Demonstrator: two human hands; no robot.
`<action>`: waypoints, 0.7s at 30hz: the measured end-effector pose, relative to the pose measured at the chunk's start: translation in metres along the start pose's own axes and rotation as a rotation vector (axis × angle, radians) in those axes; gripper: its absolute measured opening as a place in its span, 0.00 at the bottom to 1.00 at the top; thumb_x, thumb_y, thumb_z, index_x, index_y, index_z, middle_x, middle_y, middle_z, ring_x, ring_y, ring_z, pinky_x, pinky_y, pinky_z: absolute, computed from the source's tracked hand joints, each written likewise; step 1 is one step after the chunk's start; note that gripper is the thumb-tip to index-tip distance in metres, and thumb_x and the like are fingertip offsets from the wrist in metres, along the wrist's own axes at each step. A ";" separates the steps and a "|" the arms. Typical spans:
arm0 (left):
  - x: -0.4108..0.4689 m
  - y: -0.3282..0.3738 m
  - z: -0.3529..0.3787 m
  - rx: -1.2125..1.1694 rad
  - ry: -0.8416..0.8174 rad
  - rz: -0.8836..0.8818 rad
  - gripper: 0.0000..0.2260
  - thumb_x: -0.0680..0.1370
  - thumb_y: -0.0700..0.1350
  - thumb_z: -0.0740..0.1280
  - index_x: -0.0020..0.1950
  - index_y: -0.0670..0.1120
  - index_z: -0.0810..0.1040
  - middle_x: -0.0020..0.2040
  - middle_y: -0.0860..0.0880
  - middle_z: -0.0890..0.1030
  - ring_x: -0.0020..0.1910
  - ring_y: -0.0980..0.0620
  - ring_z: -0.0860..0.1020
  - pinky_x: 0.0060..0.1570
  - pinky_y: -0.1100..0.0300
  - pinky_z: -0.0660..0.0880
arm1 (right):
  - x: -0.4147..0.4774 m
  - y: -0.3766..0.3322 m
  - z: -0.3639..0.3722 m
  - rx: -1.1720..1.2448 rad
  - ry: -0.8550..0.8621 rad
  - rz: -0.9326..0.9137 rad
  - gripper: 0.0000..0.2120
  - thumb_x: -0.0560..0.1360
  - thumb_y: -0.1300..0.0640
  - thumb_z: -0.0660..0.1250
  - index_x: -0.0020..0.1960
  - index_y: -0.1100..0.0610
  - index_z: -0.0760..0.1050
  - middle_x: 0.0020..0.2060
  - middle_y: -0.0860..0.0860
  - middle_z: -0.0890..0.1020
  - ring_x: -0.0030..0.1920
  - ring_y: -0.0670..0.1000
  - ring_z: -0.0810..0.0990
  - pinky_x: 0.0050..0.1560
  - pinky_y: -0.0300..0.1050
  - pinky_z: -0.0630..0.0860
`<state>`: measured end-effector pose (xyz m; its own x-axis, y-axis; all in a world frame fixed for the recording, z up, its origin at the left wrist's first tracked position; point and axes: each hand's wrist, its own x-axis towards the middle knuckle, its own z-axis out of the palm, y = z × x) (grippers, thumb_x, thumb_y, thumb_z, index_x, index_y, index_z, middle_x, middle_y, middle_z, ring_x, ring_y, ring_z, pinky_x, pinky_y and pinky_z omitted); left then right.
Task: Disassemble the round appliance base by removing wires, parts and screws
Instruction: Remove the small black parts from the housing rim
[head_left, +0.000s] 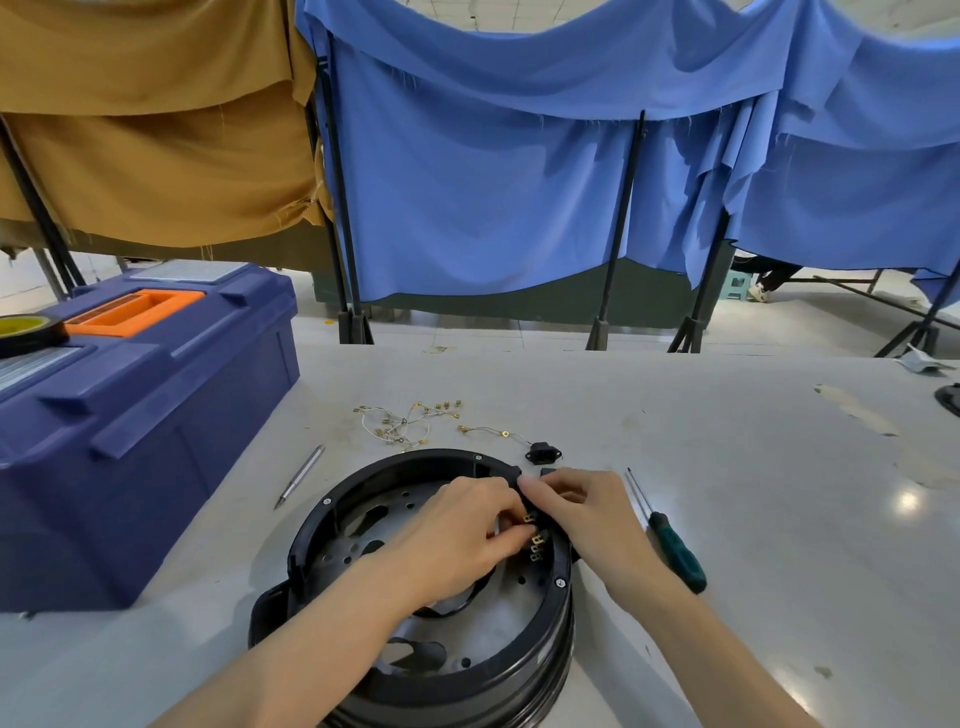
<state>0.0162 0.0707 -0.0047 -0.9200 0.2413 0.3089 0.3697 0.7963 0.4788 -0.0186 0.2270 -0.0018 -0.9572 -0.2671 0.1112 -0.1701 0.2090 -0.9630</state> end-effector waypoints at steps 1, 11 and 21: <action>-0.001 0.000 0.000 0.007 -0.002 0.001 0.07 0.78 0.49 0.67 0.47 0.47 0.81 0.33 0.59 0.69 0.34 0.62 0.69 0.39 0.62 0.66 | -0.001 0.001 0.001 0.031 0.011 -0.003 0.08 0.74 0.55 0.71 0.40 0.59 0.84 0.35 0.53 0.85 0.37 0.48 0.82 0.40 0.41 0.77; -0.002 0.003 0.002 0.125 -0.077 0.011 0.08 0.79 0.47 0.63 0.41 0.48 0.72 0.34 0.56 0.66 0.37 0.50 0.68 0.38 0.51 0.68 | -0.005 0.014 0.018 0.150 0.202 0.031 0.10 0.71 0.61 0.71 0.31 0.60 0.79 0.27 0.52 0.79 0.31 0.47 0.76 0.37 0.45 0.73; -0.002 0.007 0.008 0.117 -0.020 0.035 0.10 0.79 0.43 0.63 0.38 0.43 0.75 0.34 0.50 0.72 0.33 0.49 0.68 0.35 0.55 0.63 | -0.005 0.019 0.022 0.225 0.226 0.028 0.12 0.72 0.60 0.71 0.32 0.64 0.77 0.35 0.66 0.78 0.35 0.55 0.74 0.42 0.54 0.73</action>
<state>0.0197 0.0804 -0.0083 -0.9097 0.2801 0.3066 0.3848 0.8462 0.3687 -0.0114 0.2115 -0.0264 -0.9929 -0.0430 0.1110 -0.1109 -0.0063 -0.9938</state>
